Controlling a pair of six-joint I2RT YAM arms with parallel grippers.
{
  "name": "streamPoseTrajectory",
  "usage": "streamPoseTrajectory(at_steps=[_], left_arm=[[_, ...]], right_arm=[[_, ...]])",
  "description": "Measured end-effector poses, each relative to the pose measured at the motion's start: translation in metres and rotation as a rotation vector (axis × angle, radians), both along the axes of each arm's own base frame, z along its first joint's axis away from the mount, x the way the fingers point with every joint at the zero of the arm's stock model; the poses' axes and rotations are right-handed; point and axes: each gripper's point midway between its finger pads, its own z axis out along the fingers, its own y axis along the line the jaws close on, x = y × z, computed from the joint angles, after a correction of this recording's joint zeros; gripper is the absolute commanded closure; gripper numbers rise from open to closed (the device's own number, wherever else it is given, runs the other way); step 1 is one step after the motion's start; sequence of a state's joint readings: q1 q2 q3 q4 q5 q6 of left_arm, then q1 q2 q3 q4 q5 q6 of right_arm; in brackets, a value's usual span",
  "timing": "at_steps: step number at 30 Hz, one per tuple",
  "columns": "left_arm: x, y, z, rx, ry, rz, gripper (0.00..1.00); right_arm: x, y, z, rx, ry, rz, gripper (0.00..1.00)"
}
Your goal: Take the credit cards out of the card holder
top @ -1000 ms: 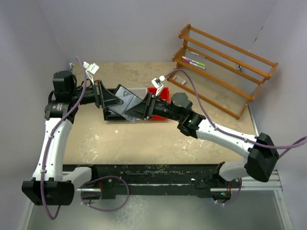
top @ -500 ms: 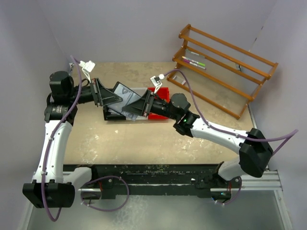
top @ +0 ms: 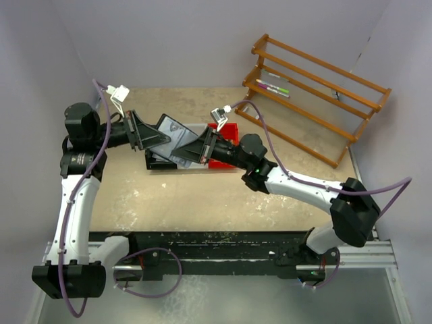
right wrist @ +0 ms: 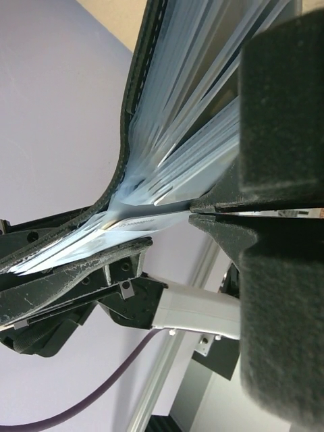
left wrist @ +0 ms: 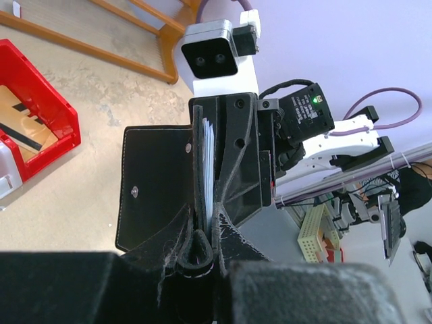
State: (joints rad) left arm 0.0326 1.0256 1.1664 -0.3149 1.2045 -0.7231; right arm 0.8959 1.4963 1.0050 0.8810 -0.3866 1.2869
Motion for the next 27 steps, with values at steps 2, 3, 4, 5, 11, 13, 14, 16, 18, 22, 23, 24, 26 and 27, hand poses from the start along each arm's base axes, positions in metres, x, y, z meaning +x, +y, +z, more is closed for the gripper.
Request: streamPoseTrajectory(at_steps=[2,3,4,5,11,13,14,16,18,22,23,24,26,27], left_arm=[[-0.001,0.0,0.0,-0.001,-0.003,-0.001,0.92],[-0.001,0.0,0.0,-0.001,-0.002,-0.004,0.91],[-0.002,0.0,0.0,-0.002,-0.001,-0.008,0.9],[-0.003,-0.001,-0.001,-0.004,0.005,-0.015,0.9],[-0.008,-0.003,-0.007,-0.03,0.069,-0.045,0.87],[-0.009,-0.004,-0.006,-0.038,0.082,-0.052,0.87],[-0.011,-0.004,-0.005,-0.041,0.085,-0.058,0.86],[-0.013,-0.006,-0.003,-0.048,0.09,-0.072,0.86],[-0.015,-0.006,-0.002,-0.053,0.09,-0.082,0.86],[-0.018,-0.006,-0.001,-0.057,0.092,-0.086,0.86],[-0.017,-0.006,-0.002,-0.057,0.095,-0.083,0.86],[-0.016,-0.006,-0.003,-0.057,0.096,-0.079,0.86],[-0.014,-0.005,-0.004,-0.056,0.095,-0.067,0.86],[-0.013,-0.005,-0.004,-0.055,0.093,-0.063,0.86]], right_arm=[[0.0,0.0,-0.001,0.003,0.006,0.001,1.0],[0.0,-0.001,-0.002,0.007,0.007,0.0,1.0],[-0.001,-0.002,-0.003,0.01,0.008,-0.001,1.0],[-0.001,-0.003,-0.004,0.015,0.01,-0.003,1.0],[-0.005,-0.009,-0.008,0.026,0.014,-0.016,1.0],[-0.004,-0.013,-0.006,0.034,0.012,-0.027,1.0],[-0.005,-0.014,-0.005,0.037,0.009,-0.031,1.0],[-0.005,-0.018,-0.001,0.045,0.002,-0.041,1.0],[-0.005,-0.02,0.002,0.049,-0.007,-0.052,1.0],[-0.005,-0.021,0.001,0.038,-0.014,-0.062,0.65],[-0.004,-0.021,0.001,0.036,-0.013,-0.063,0.6],[-0.004,-0.02,0.003,0.036,-0.018,-0.064,0.57],[-0.003,-0.02,0.008,0.041,-0.031,-0.066,0.55],[-0.003,-0.02,0.009,0.043,-0.033,-0.067,0.55]])
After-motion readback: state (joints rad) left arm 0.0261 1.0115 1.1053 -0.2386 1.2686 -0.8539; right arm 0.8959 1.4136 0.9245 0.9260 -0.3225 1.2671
